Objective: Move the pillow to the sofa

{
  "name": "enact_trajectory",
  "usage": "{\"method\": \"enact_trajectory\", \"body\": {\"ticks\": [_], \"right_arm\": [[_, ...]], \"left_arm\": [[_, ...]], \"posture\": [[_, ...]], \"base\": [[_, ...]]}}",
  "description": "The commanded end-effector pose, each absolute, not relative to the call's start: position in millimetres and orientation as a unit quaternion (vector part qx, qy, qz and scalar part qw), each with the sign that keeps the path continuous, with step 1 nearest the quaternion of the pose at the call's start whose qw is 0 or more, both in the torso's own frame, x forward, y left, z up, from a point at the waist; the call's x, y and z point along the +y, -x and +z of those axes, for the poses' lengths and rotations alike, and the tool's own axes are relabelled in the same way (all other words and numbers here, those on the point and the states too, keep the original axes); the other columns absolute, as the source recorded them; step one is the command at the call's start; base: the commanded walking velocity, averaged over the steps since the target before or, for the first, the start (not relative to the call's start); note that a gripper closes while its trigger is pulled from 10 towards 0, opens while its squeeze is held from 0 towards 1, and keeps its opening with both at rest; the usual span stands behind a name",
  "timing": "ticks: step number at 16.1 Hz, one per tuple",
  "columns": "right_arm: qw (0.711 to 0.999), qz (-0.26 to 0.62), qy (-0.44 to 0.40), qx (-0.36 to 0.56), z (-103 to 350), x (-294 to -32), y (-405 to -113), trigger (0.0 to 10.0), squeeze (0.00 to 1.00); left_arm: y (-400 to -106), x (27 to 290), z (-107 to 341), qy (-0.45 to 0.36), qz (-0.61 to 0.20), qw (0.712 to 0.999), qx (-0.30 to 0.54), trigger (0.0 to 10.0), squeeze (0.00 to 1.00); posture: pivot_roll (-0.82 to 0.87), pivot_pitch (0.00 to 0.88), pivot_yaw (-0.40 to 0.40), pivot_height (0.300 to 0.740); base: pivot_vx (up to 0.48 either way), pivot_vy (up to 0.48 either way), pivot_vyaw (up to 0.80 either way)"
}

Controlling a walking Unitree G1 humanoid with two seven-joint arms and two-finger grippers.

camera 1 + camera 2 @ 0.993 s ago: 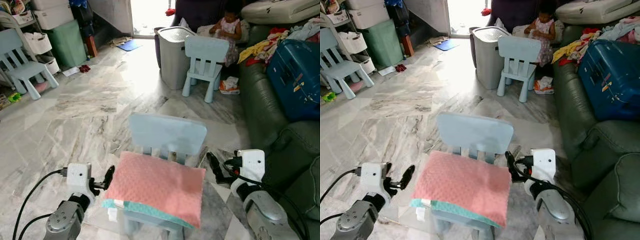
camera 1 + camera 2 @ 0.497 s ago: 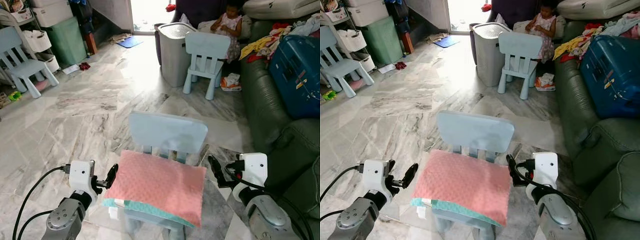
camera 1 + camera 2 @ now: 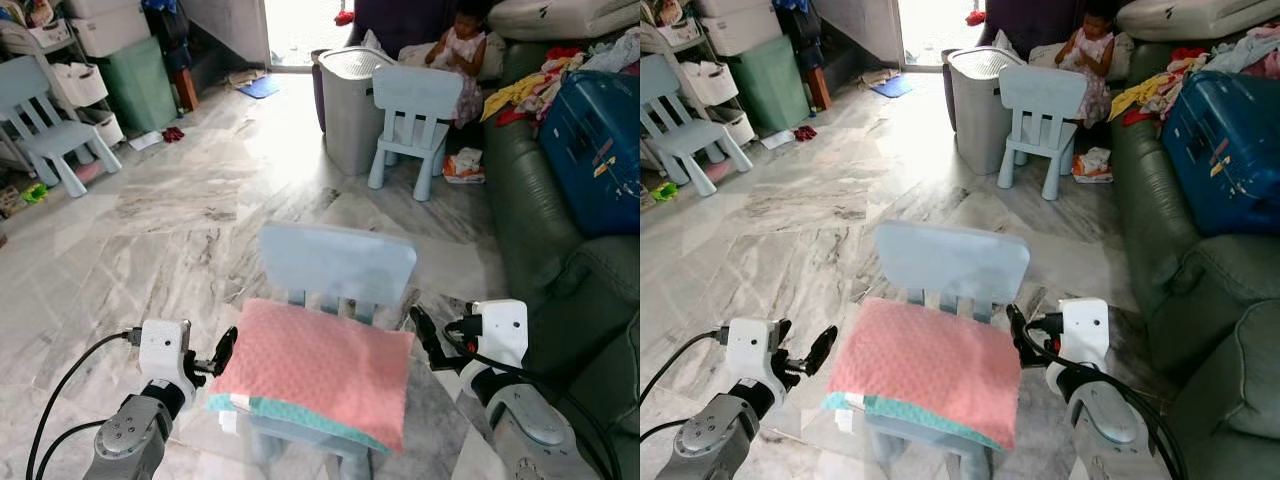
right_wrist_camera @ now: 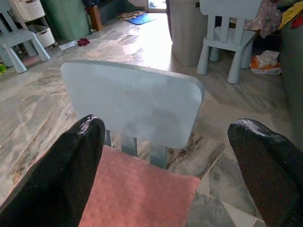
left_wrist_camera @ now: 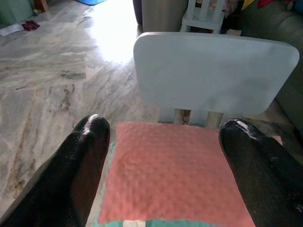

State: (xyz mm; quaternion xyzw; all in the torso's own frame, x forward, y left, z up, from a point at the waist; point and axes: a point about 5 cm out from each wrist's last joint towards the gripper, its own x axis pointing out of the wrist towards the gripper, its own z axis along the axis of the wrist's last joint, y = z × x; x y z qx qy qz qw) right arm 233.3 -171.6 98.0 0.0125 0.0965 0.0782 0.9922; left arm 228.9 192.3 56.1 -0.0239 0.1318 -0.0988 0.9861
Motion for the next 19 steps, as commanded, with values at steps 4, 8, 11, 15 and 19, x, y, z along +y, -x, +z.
{"method": "enact_trajectory", "body": {"ticks": [4,8,11,15,19], "right_arm": [[0.992,0.084,-0.013,0.089,103,-169,-237,10.0,0.00],[0.992,0.089,-0.012,0.085,102,-164,-243,10.0,0.00],[0.993,0.090,-0.012,0.079,103,-161,-251,10.0,0.00],[0.993,0.096,-0.006,0.075,101,-159,-259,10.0,0.00],[0.992,0.105,0.000,0.072,100,-155,-264,10.0,0.00]], "left_arm": [[-231,192,58,0.021,-0.096,0.987,0.129,10.0,0.00],[-232,192,58,0.020,-0.094,0.987,0.129,10.0,0.00],[-234,196,59,0.004,-0.080,0.989,0.126,10.0,0.00],[-235,206,60,-0.024,-0.045,0.991,0.125,10.0,0.00],[-237,210,61,-0.045,-0.022,0.991,0.121,10.0,0.00]], "posture": [[-0.12,0.034,0.046,0.607],[-0.11,0.034,0.049,0.562],[-0.11,0.036,0.050,0.532],[-0.10,0.036,0.049,0.488],[-0.10,0.033,0.048,0.443]], "base": [[0.000,0.000,0.00],[0.000,0.000,0.00],[0.000,0.000,0.00],[0.000,0.000,0.00],[0.000,0.000,0.00]]}}
